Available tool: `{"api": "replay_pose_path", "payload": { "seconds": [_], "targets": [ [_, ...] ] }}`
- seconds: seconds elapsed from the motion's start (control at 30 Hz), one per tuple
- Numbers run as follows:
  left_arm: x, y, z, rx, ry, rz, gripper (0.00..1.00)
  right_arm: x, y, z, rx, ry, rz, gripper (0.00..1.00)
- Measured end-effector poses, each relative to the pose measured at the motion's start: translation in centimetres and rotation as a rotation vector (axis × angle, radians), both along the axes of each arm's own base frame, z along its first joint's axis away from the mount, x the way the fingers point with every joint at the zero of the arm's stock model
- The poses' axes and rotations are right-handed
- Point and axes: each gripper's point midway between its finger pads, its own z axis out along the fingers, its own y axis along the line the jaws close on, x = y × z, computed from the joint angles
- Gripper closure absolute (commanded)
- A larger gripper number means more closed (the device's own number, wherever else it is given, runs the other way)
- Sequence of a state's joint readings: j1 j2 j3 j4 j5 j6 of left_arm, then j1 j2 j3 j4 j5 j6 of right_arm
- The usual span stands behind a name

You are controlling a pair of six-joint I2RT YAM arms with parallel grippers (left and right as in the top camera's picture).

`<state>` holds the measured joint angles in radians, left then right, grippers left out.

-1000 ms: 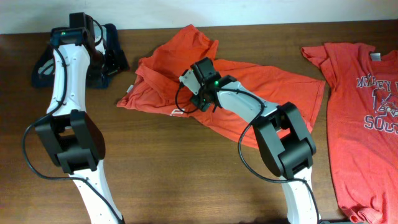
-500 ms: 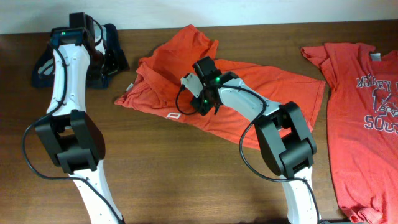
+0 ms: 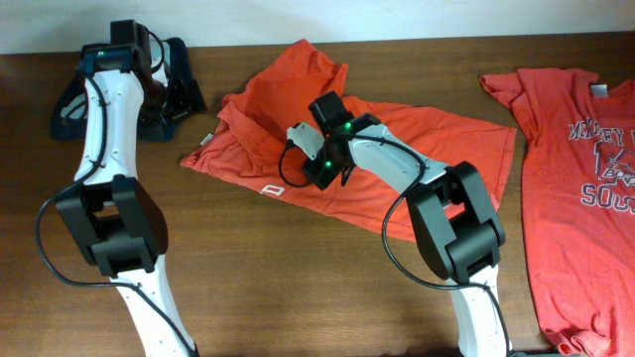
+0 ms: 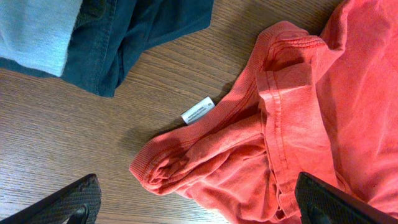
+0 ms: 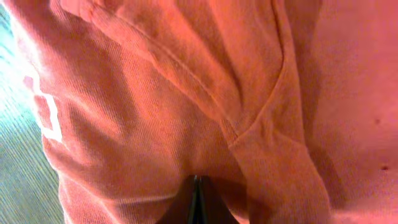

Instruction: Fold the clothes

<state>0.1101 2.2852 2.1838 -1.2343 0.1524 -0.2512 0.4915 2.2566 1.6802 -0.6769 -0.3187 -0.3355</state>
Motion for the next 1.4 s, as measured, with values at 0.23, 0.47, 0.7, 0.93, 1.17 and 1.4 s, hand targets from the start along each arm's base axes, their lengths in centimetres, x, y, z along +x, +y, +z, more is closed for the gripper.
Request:
{"api": "replay_pose_path", "payload": {
  "seconds": [0.23, 0.47, 0.7, 0.93, 1.17, 1.4],
  "targets": [
    [0.0, 0.0, 0.0, 0.0, 0.0, 0.0, 0.01, 2.0, -0.3, 1.2, -0.035, -0.074, -0.026, 0.91],
    [0.0, 0.0, 0.0, 0.0, 0.0, 0.0, 0.01, 1.9, -0.7, 1.0, -0.056, -0.071, -0.032, 0.93],
    [0.0, 0.0, 0.0, 0.0, 0.0, 0.0, 0.01, 0.8, -0.9, 0.7, -0.064, -0.02, -0.028, 0.94],
    [0.0, 0.0, 0.0, 0.0, 0.0, 0.0, 0.01, 1.5, -0.9, 0.9, -0.066, -0.055, -0.036, 0.93],
    [0.0, 0.0, 0.0, 0.0, 0.0, 0.0, 0.01, 2.8, -1.6, 0.9, -0.113, -0.115, -0.062, 0.93],
    [0.0, 0.0, 0.0, 0.0, 0.0, 0.0, 0.01, 3.4, -1.8, 1.2, -0.117, -0.136, -0.075, 0.93]
  ]
}}
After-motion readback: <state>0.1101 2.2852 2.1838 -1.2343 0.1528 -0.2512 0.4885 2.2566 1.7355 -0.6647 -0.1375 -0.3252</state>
